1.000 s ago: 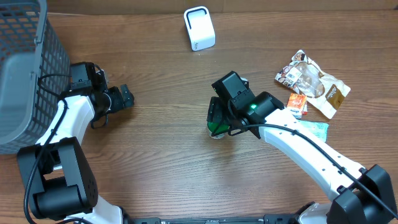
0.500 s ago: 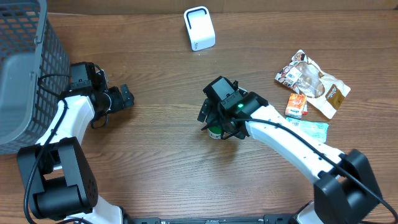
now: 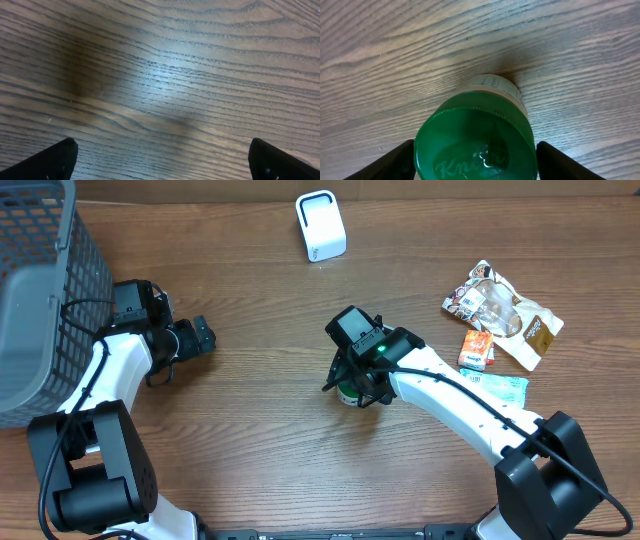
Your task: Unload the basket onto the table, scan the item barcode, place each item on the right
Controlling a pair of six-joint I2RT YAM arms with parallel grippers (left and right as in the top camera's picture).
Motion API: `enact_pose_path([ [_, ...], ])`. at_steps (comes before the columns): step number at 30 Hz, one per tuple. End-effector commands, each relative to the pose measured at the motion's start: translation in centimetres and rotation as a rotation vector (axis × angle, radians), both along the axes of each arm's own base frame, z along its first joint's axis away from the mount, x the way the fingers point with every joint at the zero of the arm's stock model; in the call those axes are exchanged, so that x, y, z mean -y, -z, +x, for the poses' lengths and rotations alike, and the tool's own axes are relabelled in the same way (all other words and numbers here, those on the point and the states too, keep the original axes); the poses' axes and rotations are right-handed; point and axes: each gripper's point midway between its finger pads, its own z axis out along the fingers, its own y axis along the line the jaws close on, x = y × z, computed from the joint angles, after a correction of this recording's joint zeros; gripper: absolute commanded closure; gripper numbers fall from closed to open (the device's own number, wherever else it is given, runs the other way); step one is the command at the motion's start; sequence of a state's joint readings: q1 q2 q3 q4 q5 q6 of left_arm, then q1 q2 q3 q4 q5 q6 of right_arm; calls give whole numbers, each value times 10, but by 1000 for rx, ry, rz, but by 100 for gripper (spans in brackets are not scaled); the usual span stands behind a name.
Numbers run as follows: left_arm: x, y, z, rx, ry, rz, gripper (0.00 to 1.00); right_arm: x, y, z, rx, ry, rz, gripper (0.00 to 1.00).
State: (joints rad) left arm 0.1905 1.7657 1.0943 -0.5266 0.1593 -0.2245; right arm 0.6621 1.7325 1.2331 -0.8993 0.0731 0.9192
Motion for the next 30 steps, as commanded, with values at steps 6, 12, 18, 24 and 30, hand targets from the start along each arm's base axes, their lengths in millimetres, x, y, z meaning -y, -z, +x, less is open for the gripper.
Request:
enact_pose_path([
  [6, -5, -2, 4, 10, 7, 22, 0, -1, 1, 5, 76, -489, -118, 28],
  [12, -5, -2, 4, 10, 7, 22, 0, 5, -1, 14, 132, -720, -228, 22],
  [18, -5, -2, 4, 10, 7, 22, 0, 1, -3, 19, 151, -643, -201, 0],
  [24, -5, -2, 4, 10, 7, 21, 0, 5, -1, 13, 91, -239, -105, 0],
  [30, -5, -2, 4, 10, 7, 22, 0, -4, 2, 0, 19, -166, -22, 9],
])
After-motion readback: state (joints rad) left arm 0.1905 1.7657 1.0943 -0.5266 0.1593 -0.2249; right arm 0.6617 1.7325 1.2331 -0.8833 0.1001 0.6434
